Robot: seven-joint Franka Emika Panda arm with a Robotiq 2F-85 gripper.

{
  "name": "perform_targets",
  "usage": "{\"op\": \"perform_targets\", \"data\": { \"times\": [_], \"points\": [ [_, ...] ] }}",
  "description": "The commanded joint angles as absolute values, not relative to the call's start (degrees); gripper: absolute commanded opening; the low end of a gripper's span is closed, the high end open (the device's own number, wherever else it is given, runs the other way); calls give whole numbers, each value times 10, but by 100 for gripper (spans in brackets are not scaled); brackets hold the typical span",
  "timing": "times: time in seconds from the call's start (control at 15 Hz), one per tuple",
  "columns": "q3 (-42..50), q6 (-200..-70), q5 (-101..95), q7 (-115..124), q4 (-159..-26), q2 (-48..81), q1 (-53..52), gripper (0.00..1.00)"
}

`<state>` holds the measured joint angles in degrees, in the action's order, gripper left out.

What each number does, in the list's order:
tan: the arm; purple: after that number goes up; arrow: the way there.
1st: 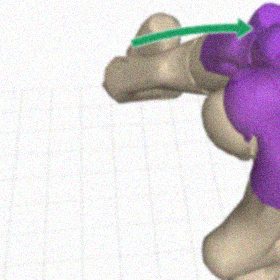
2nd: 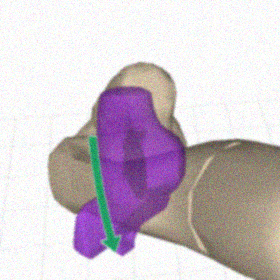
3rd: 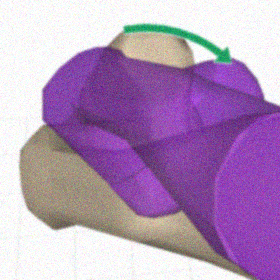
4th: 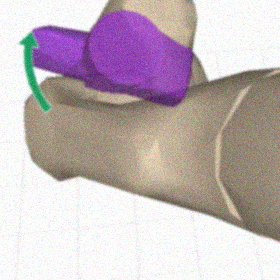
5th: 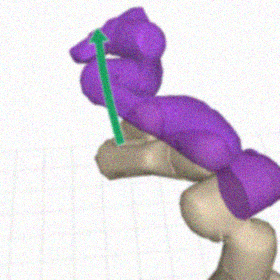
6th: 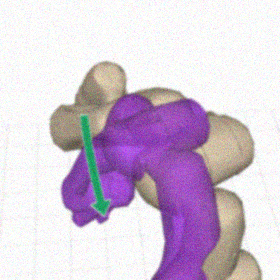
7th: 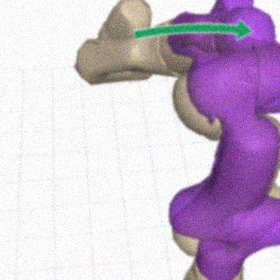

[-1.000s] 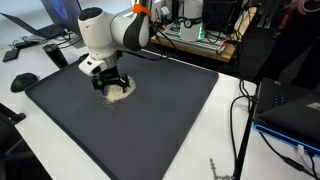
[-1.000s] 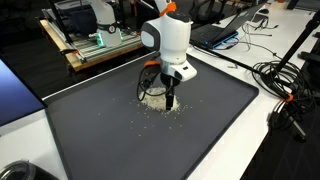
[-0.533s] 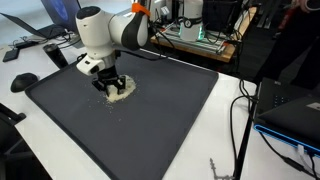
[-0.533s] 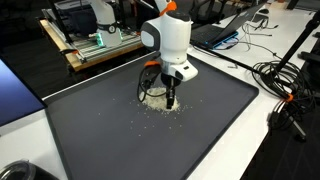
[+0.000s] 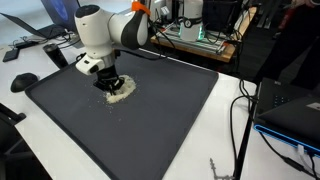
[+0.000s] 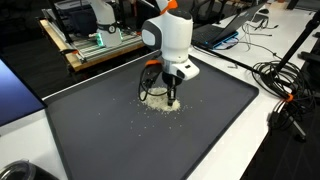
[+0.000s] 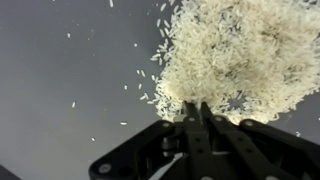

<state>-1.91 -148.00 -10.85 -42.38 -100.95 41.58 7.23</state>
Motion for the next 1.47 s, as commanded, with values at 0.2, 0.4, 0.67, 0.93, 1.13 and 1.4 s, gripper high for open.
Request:
{"op": "perform_targets", "data": {
  "times": [0.2, 0.4, 0.67, 0.93, 1.13, 1.4],
  "points": [
    [-30, -1467, -111, -429, -1011, 410, 81, 8],
    [-29, -1461, -110, -429, -1013, 407, 81, 7],
    [-27, -1459, -112, -426, -1012, 407, 78, 6],
    [-24, -1462, -117, -425, -1014, 405, 76, 6],
    [-27, -1465, -114, -427, -1017, 398, 78, 32],
    [-17, -1464, -123, -417, -1025, 385, 70, 57]
  ]
}}
